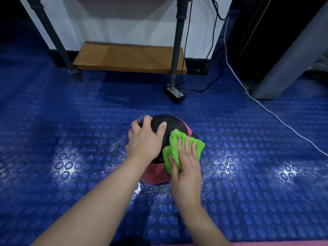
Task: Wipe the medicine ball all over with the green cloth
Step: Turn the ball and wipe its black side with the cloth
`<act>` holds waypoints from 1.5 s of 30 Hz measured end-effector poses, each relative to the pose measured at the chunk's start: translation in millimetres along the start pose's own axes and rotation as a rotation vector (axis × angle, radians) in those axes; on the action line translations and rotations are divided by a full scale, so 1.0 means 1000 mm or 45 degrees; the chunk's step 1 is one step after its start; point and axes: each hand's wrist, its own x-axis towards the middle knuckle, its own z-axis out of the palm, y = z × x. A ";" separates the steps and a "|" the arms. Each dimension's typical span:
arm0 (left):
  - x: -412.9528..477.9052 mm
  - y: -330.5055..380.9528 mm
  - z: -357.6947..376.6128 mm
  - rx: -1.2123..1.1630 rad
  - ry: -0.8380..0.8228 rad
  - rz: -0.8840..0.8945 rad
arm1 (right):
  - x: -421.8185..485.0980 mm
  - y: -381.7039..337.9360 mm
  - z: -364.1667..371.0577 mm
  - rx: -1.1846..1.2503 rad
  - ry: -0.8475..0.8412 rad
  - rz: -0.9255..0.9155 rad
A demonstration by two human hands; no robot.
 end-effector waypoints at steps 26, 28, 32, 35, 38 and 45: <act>0.007 -0.009 -0.002 -0.075 0.035 0.072 | 0.013 0.012 -0.026 -0.159 -0.231 -0.330; 0.002 -0.010 0.001 -0.061 0.058 0.096 | 0.018 0.014 -0.032 -0.072 -0.220 -0.246; -0.003 -0.013 0.000 -0.061 0.075 0.131 | 0.030 0.018 -0.042 -0.011 -0.178 0.168; -0.019 -0.026 0.002 -0.114 0.125 0.228 | 0.056 0.033 -0.056 0.018 -0.040 0.551; -0.029 -0.034 0.005 -0.129 0.164 0.280 | 0.063 0.011 -0.065 0.355 0.038 0.541; -0.039 -0.032 0.011 -0.034 0.222 0.343 | 0.061 -0.017 -0.020 -0.340 -0.436 0.170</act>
